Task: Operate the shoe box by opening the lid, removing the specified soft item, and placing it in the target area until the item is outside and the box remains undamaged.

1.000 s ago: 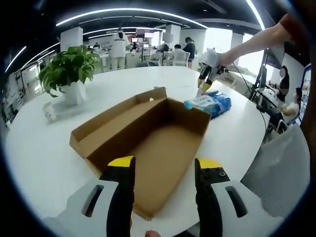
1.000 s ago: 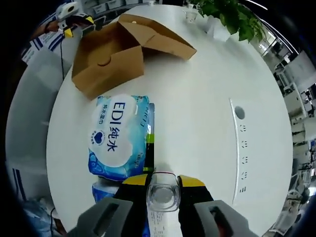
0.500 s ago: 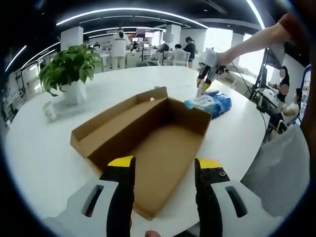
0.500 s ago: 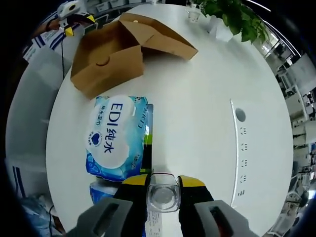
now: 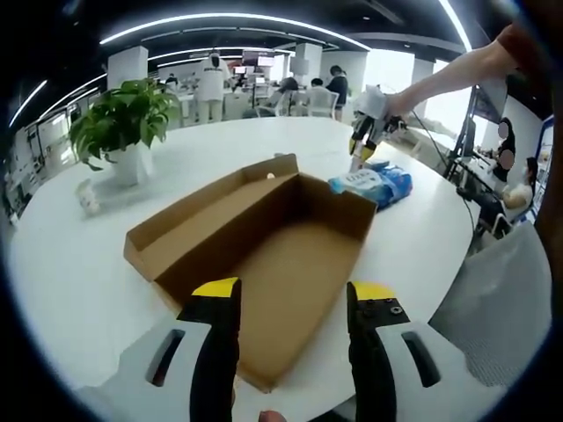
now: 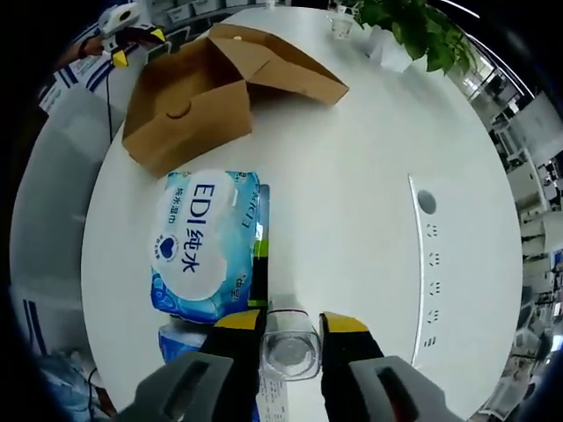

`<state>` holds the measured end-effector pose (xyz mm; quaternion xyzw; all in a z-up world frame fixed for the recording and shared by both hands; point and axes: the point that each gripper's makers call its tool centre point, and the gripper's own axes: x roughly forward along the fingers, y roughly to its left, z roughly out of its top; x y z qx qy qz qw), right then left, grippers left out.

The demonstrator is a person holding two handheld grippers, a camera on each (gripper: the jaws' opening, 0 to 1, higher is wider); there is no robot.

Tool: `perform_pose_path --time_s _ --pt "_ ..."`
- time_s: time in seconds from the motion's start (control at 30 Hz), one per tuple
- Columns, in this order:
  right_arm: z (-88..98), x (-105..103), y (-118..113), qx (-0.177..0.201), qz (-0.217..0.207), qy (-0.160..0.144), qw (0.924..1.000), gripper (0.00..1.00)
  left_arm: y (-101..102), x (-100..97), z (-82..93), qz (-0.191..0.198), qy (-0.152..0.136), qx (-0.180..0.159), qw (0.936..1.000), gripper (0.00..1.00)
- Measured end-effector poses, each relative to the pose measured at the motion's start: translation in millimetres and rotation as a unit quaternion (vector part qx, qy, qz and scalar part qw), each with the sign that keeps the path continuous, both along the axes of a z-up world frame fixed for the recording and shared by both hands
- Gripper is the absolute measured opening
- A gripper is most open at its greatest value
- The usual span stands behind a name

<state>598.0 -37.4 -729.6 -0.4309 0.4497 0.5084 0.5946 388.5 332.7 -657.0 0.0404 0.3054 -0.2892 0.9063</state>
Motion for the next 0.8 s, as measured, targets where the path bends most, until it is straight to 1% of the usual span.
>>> perform_pose_path --time_s 0.13,0.33,0.47,0.63,0.8 --pt "1.4 0.4 -1.3 0.002 -0.005 0.000 1.0000 0.24 -1.1 -0.1 0.4 -0.001 -0.001 0.000 1.0000 0.48" --pt "12.2 -0.4 0.9 0.017 -0.022 -0.003 0.9996 0.27 -3.9 1.1 2.0 -0.005 -0.003 -0.003 1.0000 0.48" --pt "16.3 -2.0 0.2 0.019 -0.024 -0.007 0.9995 0.28 -5.1 2.8 4.0 -0.005 -0.005 -0.006 1.0000 0.48" --pt "30.1 -2.6 2.1 0.043 -0.044 -0.017 0.9980 0.29 -4.3 5.1 7.6 0.001 -0.009 -0.012 0.9999 0.47" --pt "38.8 -3.7 1.4 0.052 -0.057 -0.017 0.9969 0.30 -3.8 6.3 11.7 0.004 -0.012 -0.018 0.9998 0.47"
